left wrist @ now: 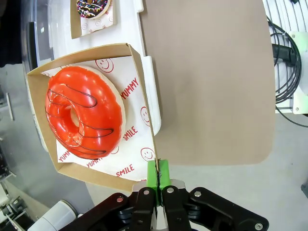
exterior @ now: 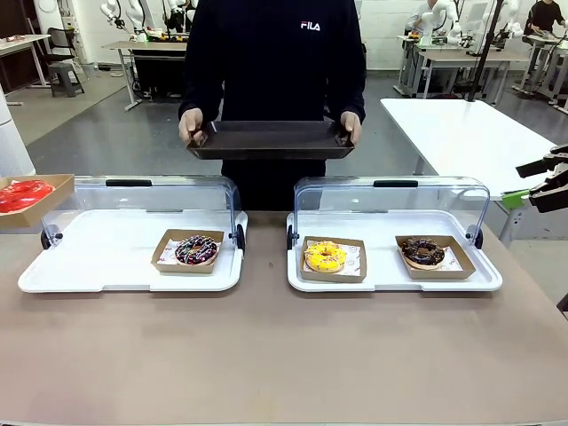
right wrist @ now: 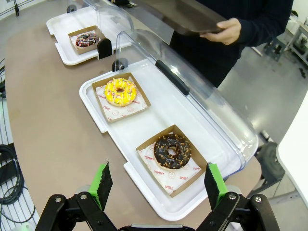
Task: Provide the desired donut to the person.
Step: Place the picked Paper togo box onto the Handle tray extended by the person.
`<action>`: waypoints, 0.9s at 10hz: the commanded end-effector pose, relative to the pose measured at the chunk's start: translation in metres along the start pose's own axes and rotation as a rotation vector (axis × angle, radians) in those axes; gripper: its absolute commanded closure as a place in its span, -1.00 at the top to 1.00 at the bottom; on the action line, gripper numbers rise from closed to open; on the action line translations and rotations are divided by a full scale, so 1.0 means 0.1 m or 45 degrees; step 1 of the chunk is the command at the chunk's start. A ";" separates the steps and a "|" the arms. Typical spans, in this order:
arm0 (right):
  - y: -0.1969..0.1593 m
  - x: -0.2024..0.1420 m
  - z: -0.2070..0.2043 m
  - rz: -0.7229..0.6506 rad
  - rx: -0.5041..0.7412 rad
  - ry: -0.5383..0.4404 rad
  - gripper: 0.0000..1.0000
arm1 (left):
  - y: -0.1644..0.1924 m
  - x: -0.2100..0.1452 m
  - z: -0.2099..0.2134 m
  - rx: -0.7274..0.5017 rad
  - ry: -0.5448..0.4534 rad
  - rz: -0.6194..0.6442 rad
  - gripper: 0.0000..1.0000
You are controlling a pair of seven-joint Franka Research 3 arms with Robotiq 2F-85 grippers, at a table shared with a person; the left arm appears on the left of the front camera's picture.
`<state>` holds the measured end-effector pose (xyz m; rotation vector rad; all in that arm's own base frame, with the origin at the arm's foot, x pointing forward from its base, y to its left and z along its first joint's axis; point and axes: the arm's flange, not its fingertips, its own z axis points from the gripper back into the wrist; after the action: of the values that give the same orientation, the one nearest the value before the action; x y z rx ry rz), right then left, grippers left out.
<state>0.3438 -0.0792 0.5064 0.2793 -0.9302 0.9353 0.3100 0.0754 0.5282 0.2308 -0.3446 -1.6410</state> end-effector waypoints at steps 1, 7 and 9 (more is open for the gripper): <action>-0.01 -0.02 -0.02 0.003 0.013 -0.024 1.00 | 0.01 -0.01 0.01 0.007 0.021 0.003 -1.00; -0.01 -0.02 -0.02 0.003 0.013 -0.024 1.00 | 0.01 -0.01 0.01 0.007 0.021 0.003 -1.00; -0.01 -0.02 -0.02 0.003 0.013 -0.024 1.00 | 0.01 -0.01 0.01 0.007 0.021 0.003 -1.00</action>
<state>0.3438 -0.0792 0.5064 0.2793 -0.9302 0.9353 0.3100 0.0753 0.5282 0.2308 -0.3446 -1.6413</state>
